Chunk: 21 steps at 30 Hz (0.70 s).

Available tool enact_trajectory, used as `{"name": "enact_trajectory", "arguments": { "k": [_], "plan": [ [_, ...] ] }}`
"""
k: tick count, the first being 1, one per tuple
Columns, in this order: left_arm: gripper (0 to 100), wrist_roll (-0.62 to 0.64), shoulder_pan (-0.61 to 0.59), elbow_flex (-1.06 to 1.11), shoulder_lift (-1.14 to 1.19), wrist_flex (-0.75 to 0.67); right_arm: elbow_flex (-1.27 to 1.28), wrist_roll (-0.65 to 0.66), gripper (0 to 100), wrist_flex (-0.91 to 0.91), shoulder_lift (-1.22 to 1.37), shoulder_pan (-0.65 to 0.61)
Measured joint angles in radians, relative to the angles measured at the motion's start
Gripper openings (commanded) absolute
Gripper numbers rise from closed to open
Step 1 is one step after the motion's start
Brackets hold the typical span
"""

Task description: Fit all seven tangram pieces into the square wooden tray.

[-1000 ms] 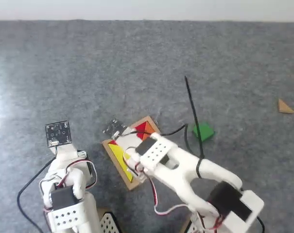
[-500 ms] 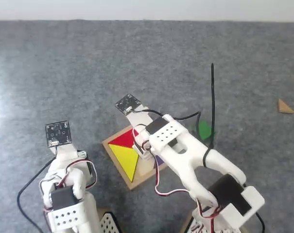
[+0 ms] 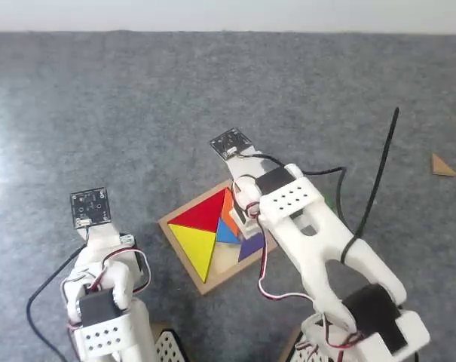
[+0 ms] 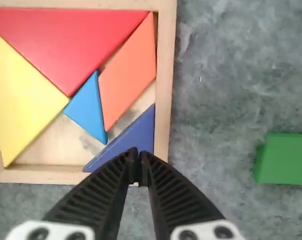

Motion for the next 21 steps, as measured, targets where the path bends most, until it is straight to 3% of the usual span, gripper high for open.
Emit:
{"name": "enact_trajectory", "arguments": {
  "k": [15,21],
  "plan": [
    [1,0.0,0.0,0.0,0.0,0.0,0.008,0.012,0.6,0.017,0.103,0.0],
    [1,0.0,0.0,0.0,0.0,0.0,0.008,0.012,0.6,-0.124,0.103,-0.002]
  ]
}}
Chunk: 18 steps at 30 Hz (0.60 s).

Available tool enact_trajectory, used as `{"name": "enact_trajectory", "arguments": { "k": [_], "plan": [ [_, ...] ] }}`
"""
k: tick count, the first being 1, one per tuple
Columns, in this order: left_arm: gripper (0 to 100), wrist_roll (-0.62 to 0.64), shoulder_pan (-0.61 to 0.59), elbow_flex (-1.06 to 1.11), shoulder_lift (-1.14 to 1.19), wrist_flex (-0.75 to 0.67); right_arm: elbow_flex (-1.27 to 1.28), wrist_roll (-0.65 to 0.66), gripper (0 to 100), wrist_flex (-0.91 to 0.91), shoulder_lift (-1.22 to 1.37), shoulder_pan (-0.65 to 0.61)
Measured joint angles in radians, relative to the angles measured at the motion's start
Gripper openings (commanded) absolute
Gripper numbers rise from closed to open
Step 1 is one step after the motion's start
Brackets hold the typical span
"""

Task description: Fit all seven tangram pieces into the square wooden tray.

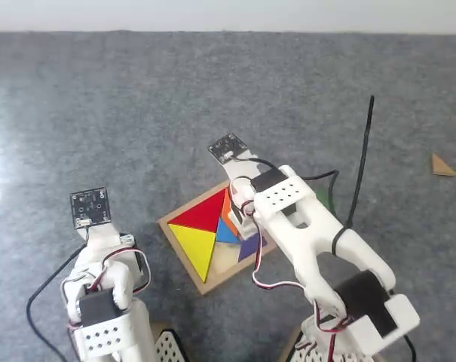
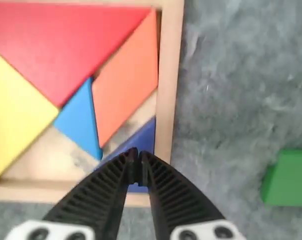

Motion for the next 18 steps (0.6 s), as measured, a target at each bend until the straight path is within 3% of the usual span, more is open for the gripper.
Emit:
{"name": "enact_trajectory", "arguments": {
  "k": [18],
  "plan": [
    [1,0.0,0.0,0.0,0.0,0.0,0.0,0.0,0.6,-0.137,0.009,-0.043]
  ]
}}
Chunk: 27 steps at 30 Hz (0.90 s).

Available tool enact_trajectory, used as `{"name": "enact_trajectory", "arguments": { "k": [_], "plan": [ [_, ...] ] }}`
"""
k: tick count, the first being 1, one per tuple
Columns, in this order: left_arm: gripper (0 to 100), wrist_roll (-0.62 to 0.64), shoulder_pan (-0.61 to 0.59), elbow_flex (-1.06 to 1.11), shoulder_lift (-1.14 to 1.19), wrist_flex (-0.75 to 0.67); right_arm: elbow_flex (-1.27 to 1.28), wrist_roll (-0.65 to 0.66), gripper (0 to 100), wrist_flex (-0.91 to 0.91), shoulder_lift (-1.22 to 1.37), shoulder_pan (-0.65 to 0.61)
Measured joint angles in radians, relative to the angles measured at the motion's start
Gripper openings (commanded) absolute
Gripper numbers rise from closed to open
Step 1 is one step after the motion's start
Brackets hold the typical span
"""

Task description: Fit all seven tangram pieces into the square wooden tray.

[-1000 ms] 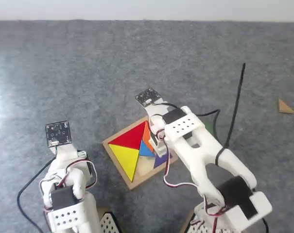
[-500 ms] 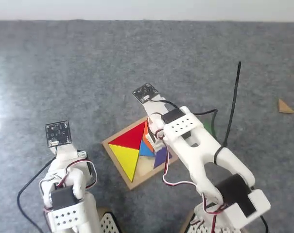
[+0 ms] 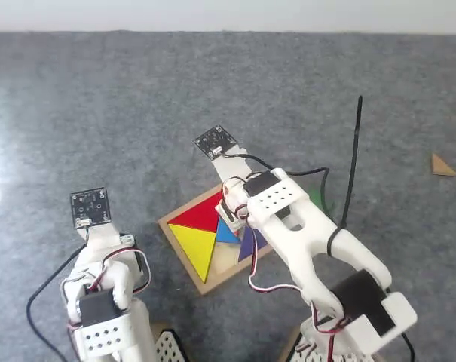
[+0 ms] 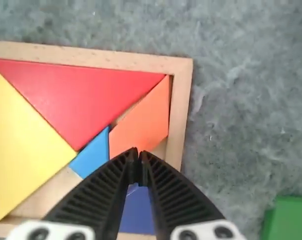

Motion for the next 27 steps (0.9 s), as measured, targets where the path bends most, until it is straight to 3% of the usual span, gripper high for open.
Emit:
{"name": "enact_trajectory", "arguments": {
  "k": [12,19,27],
  "plan": [
    [1,0.0,0.0,0.0,0.0,0.0,0.0,0.0,0.6,0.118,0.0,0.023],
    [1,0.0,0.0,0.0,0.0,0.0,0.0,0.002,0.6,0.12,0.0,-0.153],
    [1,0.0,0.0,0.0,0.0,0.0,0.0,0.002,0.6,0.12,0.081,-0.17]
  ]
}}
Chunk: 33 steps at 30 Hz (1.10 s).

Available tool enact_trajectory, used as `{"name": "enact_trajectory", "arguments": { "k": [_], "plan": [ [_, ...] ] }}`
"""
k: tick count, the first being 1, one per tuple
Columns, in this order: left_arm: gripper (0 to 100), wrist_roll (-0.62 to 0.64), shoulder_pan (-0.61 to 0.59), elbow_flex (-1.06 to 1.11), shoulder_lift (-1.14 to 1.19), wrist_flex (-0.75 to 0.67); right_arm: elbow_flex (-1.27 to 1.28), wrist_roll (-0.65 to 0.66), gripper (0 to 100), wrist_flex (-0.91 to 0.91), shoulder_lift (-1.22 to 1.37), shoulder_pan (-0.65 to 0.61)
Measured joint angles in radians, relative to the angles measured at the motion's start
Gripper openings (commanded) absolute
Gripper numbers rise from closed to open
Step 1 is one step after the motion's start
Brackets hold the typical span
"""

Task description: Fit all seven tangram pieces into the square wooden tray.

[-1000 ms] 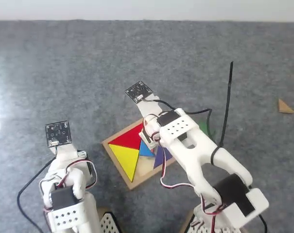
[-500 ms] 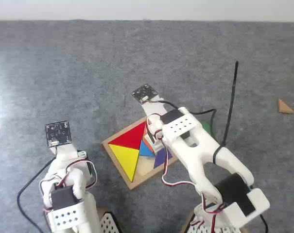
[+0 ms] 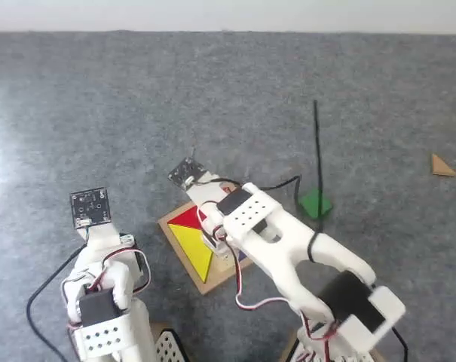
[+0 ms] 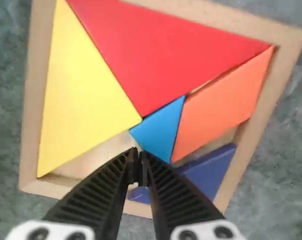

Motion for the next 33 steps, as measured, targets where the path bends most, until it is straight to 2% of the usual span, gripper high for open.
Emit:
{"name": "enact_trajectory", "arguments": {
  "k": [10,18,25,33],
  "plan": [
    [1,0.0,0.0,0.0,0.0,0.0,-0.002,0.035,0.6,0.052,0.009,-0.063],
    [1,0.0,0.0,0.0,0.0,0.0,-0.002,0.043,0.6,-0.052,-0.052,0.064],
    [1,0.0,0.0,0.0,0.0,0.0,-0.005,0.048,0.6,-0.15,0.011,0.075],
    [1,0.0,0.0,0.0,0.0,0.0,-0.02,0.048,0.6,-0.021,0.002,0.031]
  ]
}}
